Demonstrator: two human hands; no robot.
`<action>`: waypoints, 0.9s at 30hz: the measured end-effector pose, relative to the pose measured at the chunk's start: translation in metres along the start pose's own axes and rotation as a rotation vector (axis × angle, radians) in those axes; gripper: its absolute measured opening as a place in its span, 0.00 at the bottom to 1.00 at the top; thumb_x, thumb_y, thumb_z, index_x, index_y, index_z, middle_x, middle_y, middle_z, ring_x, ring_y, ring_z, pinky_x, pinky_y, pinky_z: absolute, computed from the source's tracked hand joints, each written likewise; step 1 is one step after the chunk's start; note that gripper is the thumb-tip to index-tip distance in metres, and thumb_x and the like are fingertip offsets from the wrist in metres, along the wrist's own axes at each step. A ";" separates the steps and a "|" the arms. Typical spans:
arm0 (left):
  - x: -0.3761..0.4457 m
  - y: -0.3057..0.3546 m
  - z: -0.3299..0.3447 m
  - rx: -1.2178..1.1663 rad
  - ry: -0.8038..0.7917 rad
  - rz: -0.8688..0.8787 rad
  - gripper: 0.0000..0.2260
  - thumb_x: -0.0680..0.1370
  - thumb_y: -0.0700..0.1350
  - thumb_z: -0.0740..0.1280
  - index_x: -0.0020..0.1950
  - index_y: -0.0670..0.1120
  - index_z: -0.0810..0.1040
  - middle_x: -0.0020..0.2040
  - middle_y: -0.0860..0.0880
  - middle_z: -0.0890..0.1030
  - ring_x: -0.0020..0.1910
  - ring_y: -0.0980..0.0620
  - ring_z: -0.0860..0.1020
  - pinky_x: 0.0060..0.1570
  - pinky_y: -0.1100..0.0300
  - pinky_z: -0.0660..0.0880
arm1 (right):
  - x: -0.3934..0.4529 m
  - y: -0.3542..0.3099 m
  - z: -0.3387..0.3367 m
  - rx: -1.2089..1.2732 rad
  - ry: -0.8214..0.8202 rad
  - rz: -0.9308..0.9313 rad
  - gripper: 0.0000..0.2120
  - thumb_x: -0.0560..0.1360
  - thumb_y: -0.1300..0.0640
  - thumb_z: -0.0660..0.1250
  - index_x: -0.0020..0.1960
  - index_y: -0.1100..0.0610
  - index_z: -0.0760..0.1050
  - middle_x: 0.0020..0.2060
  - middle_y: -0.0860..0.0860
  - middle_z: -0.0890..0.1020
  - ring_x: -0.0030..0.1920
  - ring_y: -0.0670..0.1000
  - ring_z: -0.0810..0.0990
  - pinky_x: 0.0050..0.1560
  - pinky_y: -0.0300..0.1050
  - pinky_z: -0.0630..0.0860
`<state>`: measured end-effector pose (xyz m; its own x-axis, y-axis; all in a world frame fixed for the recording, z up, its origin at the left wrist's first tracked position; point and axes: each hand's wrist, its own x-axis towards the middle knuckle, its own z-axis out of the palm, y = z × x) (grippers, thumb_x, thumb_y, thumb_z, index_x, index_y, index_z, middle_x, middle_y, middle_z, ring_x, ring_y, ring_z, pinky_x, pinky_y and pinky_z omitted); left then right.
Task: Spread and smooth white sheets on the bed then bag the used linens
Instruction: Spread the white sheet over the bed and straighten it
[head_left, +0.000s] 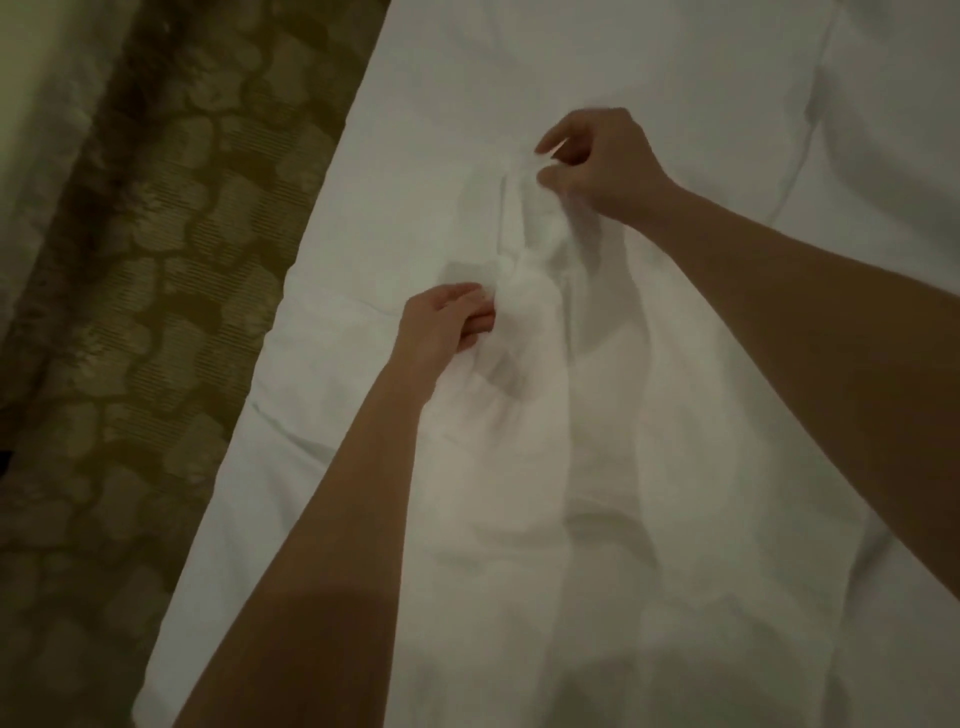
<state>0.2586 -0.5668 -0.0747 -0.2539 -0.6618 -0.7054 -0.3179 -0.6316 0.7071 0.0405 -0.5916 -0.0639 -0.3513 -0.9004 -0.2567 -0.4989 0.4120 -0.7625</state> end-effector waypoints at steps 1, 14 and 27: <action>0.003 0.002 0.001 -0.023 0.006 0.000 0.09 0.80 0.40 0.65 0.59 0.41 0.77 0.45 0.48 0.83 0.37 0.59 0.81 0.40 0.68 0.76 | 0.003 0.002 0.002 0.048 0.037 0.009 0.13 0.68 0.61 0.72 0.53 0.57 0.81 0.37 0.48 0.81 0.33 0.36 0.77 0.40 0.29 0.72; 0.032 0.013 0.021 0.110 0.000 0.033 0.16 0.72 0.41 0.75 0.58 0.44 0.79 0.49 0.48 0.84 0.47 0.50 0.83 0.46 0.58 0.80 | 0.021 0.009 -0.012 0.312 -0.152 0.113 0.15 0.70 0.66 0.72 0.55 0.57 0.77 0.41 0.49 0.82 0.37 0.40 0.79 0.38 0.30 0.73; 0.051 0.025 0.016 0.185 0.166 0.096 0.13 0.72 0.38 0.74 0.56 0.43 0.81 0.42 0.51 0.82 0.39 0.53 0.81 0.48 0.58 0.79 | 0.013 0.036 -0.015 -0.086 0.014 -0.026 0.16 0.72 0.60 0.69 0.59 0.59 0.76 0.51 0.52 0.79 0.46 0.46 0.77 0.49 0.35 0.75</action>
<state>0.2232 -0.6101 -0.0936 -0.1430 -0.7819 -0.6067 -0.4654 -0.4879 0.7385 0.0057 -0.5867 -0.0855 -0.3484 -0.9091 -0.2285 -0.5736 0.3996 -0.7151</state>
